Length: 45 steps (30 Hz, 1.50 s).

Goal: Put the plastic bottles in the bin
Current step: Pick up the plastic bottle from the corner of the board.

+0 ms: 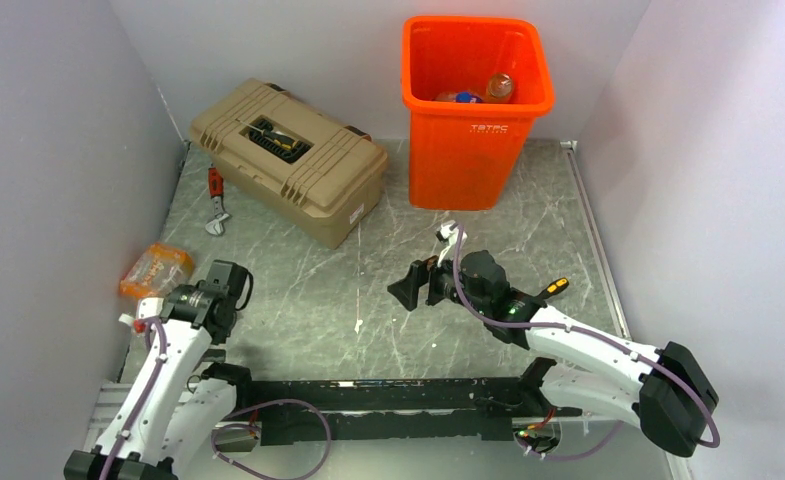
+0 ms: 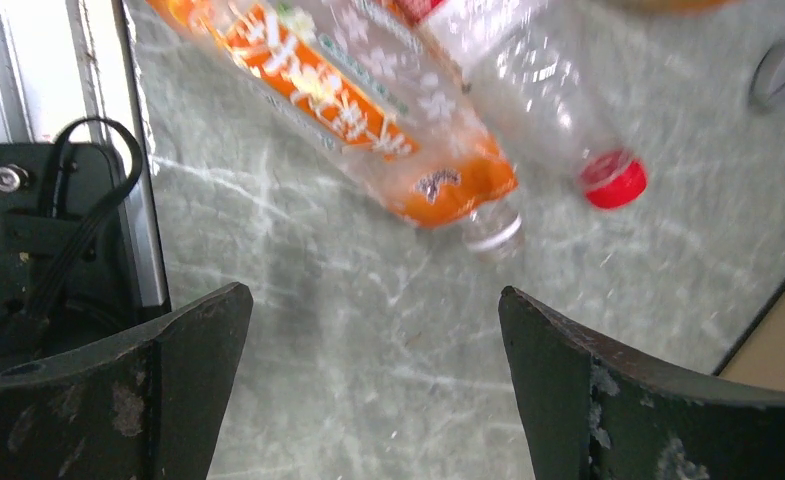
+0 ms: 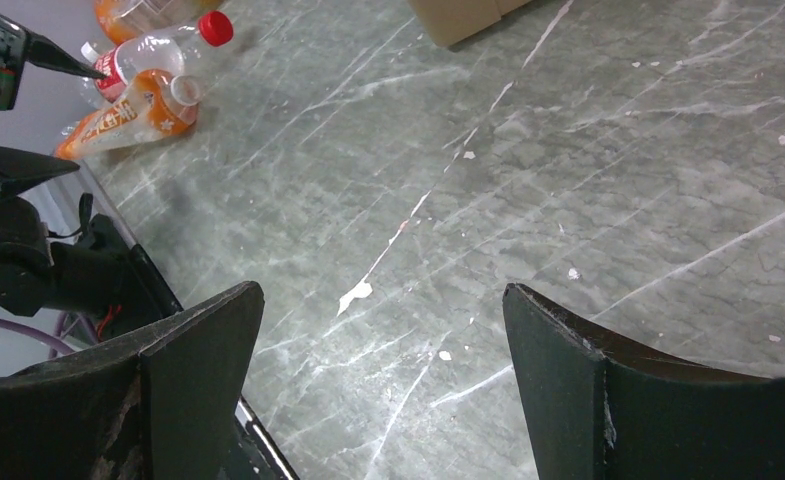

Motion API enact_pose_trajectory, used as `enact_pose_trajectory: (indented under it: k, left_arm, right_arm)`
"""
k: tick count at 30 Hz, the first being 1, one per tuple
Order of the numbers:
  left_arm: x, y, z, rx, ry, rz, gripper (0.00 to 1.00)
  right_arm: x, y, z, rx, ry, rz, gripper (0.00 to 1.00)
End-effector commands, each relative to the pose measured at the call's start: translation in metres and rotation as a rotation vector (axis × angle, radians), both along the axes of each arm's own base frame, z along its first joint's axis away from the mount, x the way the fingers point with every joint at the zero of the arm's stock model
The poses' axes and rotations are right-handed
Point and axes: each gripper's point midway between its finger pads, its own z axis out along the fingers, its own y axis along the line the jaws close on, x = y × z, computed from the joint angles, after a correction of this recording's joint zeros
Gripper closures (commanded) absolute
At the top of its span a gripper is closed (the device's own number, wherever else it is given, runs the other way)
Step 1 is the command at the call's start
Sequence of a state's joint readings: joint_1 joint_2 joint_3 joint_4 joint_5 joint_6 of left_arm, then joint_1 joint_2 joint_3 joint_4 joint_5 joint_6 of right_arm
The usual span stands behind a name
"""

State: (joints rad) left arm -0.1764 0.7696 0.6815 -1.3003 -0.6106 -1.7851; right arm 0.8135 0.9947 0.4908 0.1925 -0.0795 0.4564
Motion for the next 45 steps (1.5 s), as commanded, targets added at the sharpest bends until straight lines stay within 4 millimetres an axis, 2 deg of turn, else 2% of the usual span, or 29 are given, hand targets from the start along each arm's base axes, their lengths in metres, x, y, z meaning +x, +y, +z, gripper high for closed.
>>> enact_pose_trajectory:
  k: [1, 3, 5, 9, 12, 21, 24, 27, 31, 37, 42, 45]
  left_arm:
    - [-0.013, 0.035, 0.020, 0.149, -0.052, 0.165, 0.00]
    - [-0.024, 0.043, 0.021, 0.172, -0.010, 0.233, 0.01]
    - [-0.029, 0.039, 0.014, 0.132, -0.004, 0.293, 0.01]
    - [-0.027, 0.035, -0.015, 0.069, -0.098, 0.365, 0.03]
    - [-0.023, 0.036, -0.026, 0.047, -0.190, 0.402, 0.01]
    - [-0.017, 0.044, -0.020, 0.075, -0.264, 0.387, 0.01]
    - [-0.029, 0.053, -0.012, 0.128, -0.218, 0.435, 0.01]
    - [-0.044, 0.055, -0.016, 0.149, -0.153, 0.495, 0.01]
    - [-0.047, 0.058, -0.020, 0.172, -0.134, 0.516, 0.01]
    - [-0.029, 0.065, -0.018, 0.207, -0.118, 0.490, 0.01]
    - [-0.027, 0.060, -0.037, 0.170, -0.056, 0.527, 0.00]
    - [-0.024, 0.064, -0.044, 0.178, -0.094, 0.537, 0.01]
  right_arm:
    - [0.001, 0.006, 0.027, 0.059, -0.051, 0.015, 0.06]
    - [-0.001, 0.006, 0.025, 0.053, -0.044, 0.019, 0.06]
    - [-0.003, 0.009, 0.019, 0.045, -0.027, 0.029, 0.06]
    - [-0.008, 0.022, 0.012, 0.021, 0.010, 0.074, 0.07]
    - [-0.010, 0.029, 0.012, -0.005, 0.011, 0.094, 0.08]
    - [-0.015, 0.046, 0.009, -0.060, -0.003, 0.118, 0.08]
    - [-0.018, 0.050, 0.011, -0.076, -0.019, 0.128, 0.08]
    - [-0.019, 0.052, 0.014, -0.073, -0.036, 0.134, 0.08]
    - [-0.024, 0.051, 0.023, -0.044, -0.055, 0.144, 0.08]
    - [-0.030, 0.035, 0.040, 0.000, -0.112, 0.121, 0.08]
    - [-0.030, 0.024, 0.040, 0.006, -0.129, 0.087, 0.08]
    - [-0.032, 0.019, 0.041, 0.010, -0.132, 0.080, 0.08]
